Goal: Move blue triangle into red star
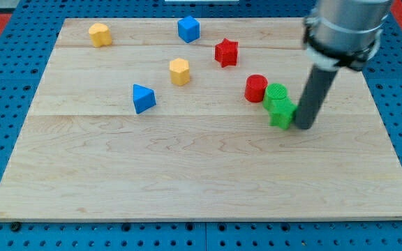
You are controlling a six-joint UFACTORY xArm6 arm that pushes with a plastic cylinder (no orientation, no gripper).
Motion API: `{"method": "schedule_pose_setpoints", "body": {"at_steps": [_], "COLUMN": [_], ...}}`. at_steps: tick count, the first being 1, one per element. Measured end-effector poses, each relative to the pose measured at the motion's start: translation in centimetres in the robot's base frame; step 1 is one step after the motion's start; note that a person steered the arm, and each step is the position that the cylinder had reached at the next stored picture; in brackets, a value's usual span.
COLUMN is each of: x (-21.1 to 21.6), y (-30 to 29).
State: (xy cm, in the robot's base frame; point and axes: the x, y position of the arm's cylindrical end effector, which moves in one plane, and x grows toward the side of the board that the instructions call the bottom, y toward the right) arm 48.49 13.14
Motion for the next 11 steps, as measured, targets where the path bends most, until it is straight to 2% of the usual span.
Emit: {"method": "schedule_pose_setpoints", "body": {"at_steps": [1, 2, 3, 4, 5, 6, 9, 10, 11], "x": [2.6, 0.6, -2.8, -4.1, -7.1, -9.0, -4.1, -4.4, -7.9], "y": [-10.8, -19.8, -26.4, -28.5, -26.5, -21.5, -18.0, -15.1, -14.4]}}
